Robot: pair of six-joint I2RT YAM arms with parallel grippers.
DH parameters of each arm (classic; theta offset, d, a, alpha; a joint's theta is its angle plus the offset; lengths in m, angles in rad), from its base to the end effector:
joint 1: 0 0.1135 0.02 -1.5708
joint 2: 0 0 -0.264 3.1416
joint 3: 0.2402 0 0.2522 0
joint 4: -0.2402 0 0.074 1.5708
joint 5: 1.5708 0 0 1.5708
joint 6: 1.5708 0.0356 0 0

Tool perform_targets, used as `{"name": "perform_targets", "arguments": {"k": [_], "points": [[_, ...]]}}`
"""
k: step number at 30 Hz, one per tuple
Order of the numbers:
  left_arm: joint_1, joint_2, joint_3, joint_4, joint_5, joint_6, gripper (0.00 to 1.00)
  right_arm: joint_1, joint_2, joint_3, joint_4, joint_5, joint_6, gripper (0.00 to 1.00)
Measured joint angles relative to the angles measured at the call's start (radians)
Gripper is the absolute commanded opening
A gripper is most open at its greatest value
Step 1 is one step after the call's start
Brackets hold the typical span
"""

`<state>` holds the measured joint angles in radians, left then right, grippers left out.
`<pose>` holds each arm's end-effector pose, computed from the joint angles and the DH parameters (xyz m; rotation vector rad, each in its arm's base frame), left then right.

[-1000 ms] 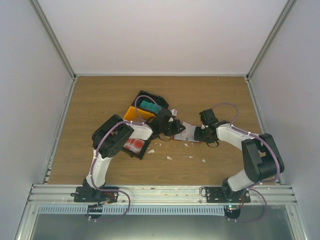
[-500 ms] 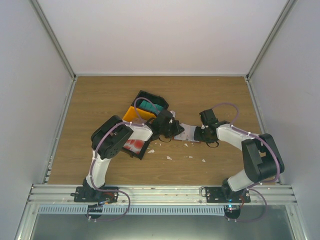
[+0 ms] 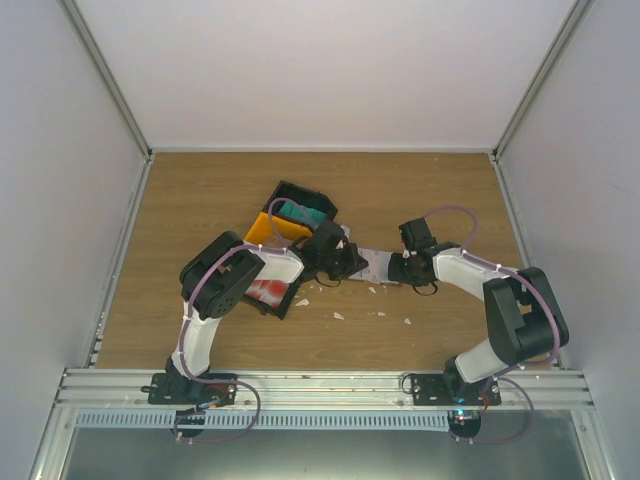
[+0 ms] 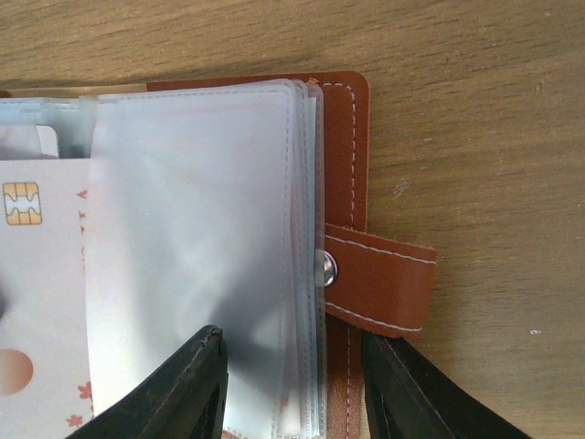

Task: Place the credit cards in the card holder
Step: Insert the credit card into the card holder.

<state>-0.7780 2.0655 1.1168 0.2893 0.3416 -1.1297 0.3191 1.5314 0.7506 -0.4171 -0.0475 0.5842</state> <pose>0.2921 -0.3046 0.1159 -0.2363 2.5747 -1.2870 0.2518 0.0850 0.1455 0.3592 2.7891 0.2916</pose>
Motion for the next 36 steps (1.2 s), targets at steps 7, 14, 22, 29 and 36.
{"name": "perform_targets", "arguments": {"k": [7, 14, 22, 29, 36], "points": [[-0.001, 0.004, -0.003, 0.024, 0.042, 0.005, 0.00, 0.000, -0.010, -0.011, 0.014, -0.007, -0.001, 0.48], [-0.002, 0.027, 0.019, 0.044, 0.048, 0.025, 0.00, -0.001, -0.021, -0.023, 0.035, -0.032, -0.006, 0.53], [-0.001, 0.042, 0.030, 0.060, 0.039, 0.032, 0.00, -0.002, -0.024, -0.026, 0.039, -0.040, -0.006, 0.56], [-0.002, 0.080, 0.058, 0.092, 0.041, 0.031, 0.01, -0.002, -0.024, -0.026, 0.040, -0.041, -0.005, 0.56], [-0.011, 0.086, 0.060, 0.104, 0.039, 0.047, 0.09, -0.002, -0.025, -0.026, 0.040, -0.041, -0.005, 0.56]]}}
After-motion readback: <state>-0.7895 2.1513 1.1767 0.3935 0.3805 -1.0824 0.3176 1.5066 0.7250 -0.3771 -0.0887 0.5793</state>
